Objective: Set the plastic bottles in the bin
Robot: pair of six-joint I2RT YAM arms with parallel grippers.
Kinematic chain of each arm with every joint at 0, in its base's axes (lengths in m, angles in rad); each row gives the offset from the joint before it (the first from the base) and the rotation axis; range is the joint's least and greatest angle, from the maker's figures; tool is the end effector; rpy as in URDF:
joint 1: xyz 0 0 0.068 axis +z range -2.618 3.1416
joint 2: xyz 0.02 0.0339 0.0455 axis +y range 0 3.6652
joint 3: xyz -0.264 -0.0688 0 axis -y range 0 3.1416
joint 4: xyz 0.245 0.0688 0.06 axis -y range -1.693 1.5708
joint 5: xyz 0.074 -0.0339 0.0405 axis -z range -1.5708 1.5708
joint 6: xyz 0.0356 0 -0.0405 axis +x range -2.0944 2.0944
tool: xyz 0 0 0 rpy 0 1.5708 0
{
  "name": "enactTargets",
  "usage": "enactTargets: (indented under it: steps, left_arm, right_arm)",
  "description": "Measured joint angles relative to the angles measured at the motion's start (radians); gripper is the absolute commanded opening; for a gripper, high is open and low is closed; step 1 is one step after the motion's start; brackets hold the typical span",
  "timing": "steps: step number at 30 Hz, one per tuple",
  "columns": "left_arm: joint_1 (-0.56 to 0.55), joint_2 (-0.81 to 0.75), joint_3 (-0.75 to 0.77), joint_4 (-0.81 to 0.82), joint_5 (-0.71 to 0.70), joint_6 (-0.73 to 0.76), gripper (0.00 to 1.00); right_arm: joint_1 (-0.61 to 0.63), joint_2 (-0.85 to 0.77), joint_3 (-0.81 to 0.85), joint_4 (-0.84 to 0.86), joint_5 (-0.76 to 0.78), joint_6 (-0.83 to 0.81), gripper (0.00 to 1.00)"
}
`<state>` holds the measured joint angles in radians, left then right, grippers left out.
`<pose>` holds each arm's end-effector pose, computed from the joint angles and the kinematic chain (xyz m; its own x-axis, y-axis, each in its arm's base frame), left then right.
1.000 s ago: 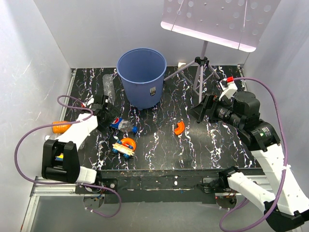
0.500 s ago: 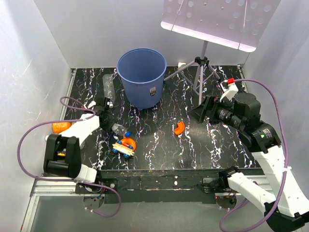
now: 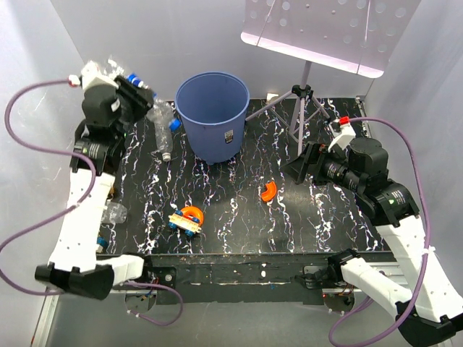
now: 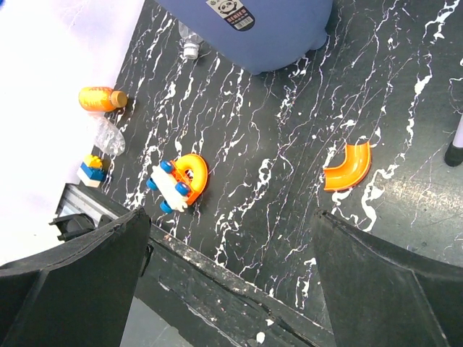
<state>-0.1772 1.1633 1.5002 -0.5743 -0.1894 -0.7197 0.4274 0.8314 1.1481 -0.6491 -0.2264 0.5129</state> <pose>0.2302 -0.0344 0.4679 -0.1695 -0.6273 -0.7601 -0.1579 0.7786 -0.6074 0.1414 0.0732 0.4064 -0.5517 0.2742 -0.7877 -0.3745 0.7624 0.5277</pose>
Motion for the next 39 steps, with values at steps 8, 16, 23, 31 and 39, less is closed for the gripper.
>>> enactTargets:
  steps: [8, 16, 23, 31, 39]
  left_arm:
    - [-0.076, 0.397, 0.397, 0.057, 0.049, 0.098, 0.27]
    - [-0.136, 0.769, 0.644, 0.016, 0.067, 0.134, 0.98]
    - [-0.159, 0.756, 0.648, -0.053, 0.054, 0.152, 0.98]
    - [-0.144, 0.205, 0.203, -0.132, -0.172, 0.162, 0.98]
    - [0.107, -0.091, -0.117, -0.344, -0.354, 0.057, 0.98]
  right_arm:
    - [0.0, -0.016, 0.002, -0.031, 0.023, -0.001, 0.97]
    - [0.0, -0.061, 0.014, -0.087, 0.06, 0.0, 0.97]
    - [0.0, -0.07, 0.015, -0.101, 0.067, 0.0, 0.97]
    - [0.0, -0.029, 0.0, -0.059, 0.034, 0.0, 0.97]
    - [0.0, 0.036, -0.014, -0.027, -0.011, 0.0, 0.97]
